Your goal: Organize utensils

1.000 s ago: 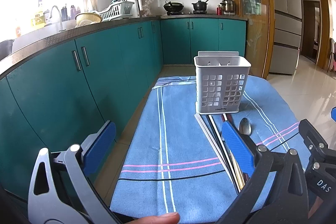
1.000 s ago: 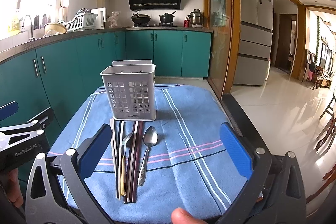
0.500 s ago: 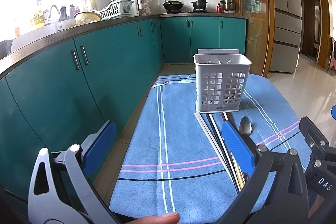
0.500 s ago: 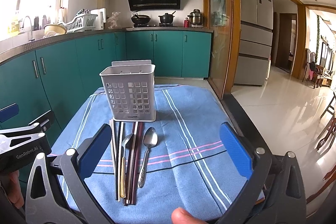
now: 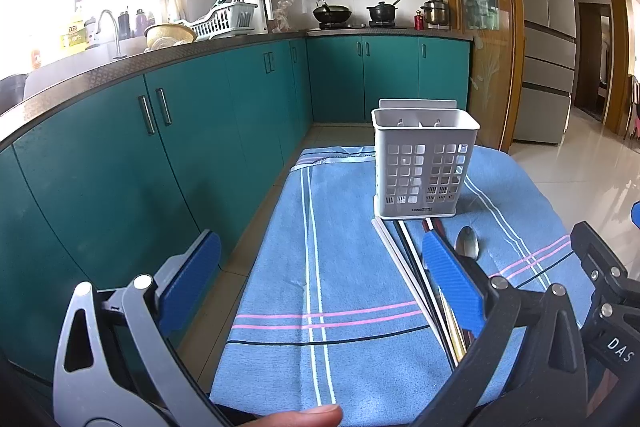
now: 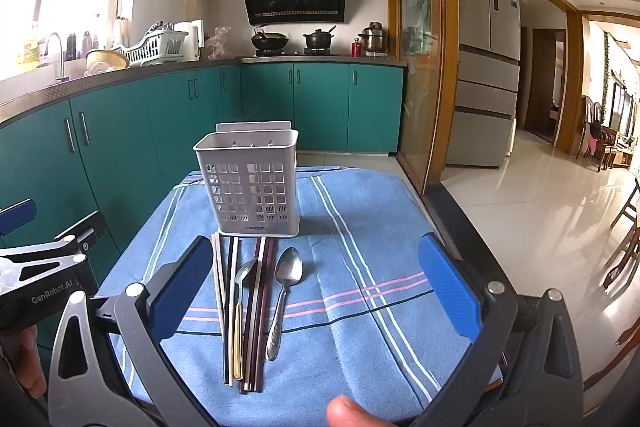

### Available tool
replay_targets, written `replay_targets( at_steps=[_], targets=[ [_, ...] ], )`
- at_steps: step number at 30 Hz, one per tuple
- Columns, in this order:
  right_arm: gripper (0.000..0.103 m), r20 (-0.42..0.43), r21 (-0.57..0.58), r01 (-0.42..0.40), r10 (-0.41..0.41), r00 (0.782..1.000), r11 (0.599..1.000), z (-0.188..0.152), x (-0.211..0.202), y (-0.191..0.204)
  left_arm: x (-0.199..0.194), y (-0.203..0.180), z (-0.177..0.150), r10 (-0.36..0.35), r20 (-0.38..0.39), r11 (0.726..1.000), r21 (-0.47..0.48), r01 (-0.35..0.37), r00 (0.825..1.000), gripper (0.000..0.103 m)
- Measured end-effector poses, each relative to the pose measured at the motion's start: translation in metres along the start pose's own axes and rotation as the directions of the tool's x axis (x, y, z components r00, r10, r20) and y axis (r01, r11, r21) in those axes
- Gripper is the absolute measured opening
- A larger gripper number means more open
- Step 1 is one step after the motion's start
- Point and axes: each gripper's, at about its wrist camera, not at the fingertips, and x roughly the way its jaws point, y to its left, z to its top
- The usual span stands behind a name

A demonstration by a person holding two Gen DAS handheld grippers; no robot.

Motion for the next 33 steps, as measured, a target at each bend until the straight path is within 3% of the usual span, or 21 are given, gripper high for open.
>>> replay_targets(
  at_steps=[33],
  targets=[
    [0.1,0.001,0.02,-0.006,0.006,1.0,1.0,0.0027,0.0037,-0.0057,-0.0008,0.0008,0.0033,0.003,0.006,1.0,-0.004,-0.003,1.0,0.1]
  ],
)
